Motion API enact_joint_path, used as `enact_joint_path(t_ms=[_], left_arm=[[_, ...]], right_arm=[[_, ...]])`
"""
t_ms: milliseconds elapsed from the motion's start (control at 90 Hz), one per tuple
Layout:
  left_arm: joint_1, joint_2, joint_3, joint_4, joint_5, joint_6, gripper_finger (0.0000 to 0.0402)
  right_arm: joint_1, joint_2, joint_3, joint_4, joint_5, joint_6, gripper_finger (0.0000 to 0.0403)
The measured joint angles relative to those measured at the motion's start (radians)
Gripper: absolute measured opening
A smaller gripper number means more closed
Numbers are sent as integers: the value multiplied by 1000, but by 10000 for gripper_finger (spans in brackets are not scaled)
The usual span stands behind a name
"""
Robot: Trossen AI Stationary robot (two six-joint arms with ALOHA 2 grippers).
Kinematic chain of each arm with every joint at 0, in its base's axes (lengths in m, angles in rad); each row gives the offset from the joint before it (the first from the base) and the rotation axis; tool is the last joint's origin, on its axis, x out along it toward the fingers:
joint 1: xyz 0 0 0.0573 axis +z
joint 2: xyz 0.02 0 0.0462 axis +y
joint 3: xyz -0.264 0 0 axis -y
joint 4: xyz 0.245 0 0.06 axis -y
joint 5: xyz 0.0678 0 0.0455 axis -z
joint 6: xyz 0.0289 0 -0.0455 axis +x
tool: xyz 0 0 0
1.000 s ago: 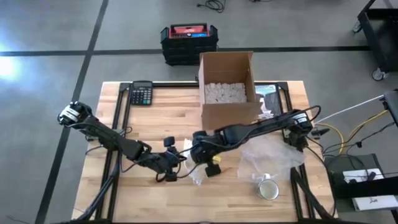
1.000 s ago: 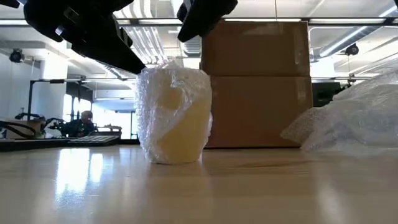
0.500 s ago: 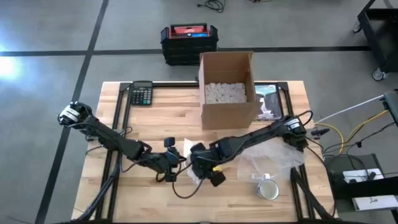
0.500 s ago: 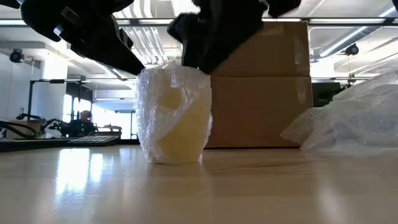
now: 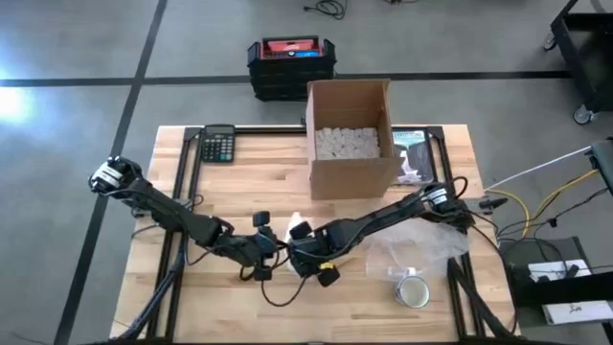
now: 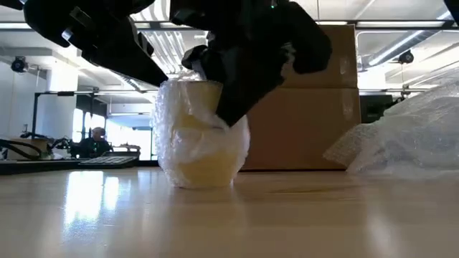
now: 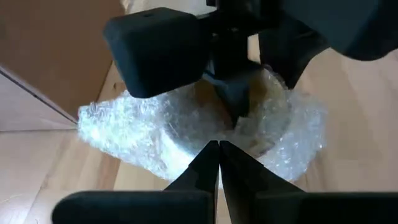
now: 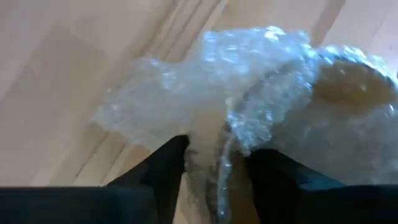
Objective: Wrap mug
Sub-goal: Put the wrapped yellow mug into the brown cardboard box
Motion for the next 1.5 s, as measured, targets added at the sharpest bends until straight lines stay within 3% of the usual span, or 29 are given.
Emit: enact_joint_path(t_ms=[144,200,378,611,844,1144,1200,1344,1422,1500], left_arm=[[0,-4,18,-12,0,4,0],[0,-12,31,-26,-2,8,0],[0,-53,41,-52,-6,21,0],[-21,-129,39,-114,-7,2,0],[-61,-189,41,-112,-27,0,0],[-89,-230,30,-143,-28,-4,0],[-89,-217,22,-157,-28,-8,0],[-83,-187,15,-143,-36,-12,0],[-82,-162,11,-168,-34,-21,0],[-74,-150,10,-167,-35,-27,0]], right_arm=[[-2,-33,-3,-19,6,-20,25],[-7,-49,-3,-24,6,-24,13],[-22,-108,-3,-42,-1,-29,31],[-44,-200,48,-55,19,-28,7],[-41,-247,243,-154,26,-30,6],[-88,-279,561,-310,224,-48,4],[-111,-283,613,-351,283,-62,4],[-254,-395,595,-396,463,-40,3],[-383,-408,595,-476,393,59,3],[-519,-401,586,-575,251,147,3]])
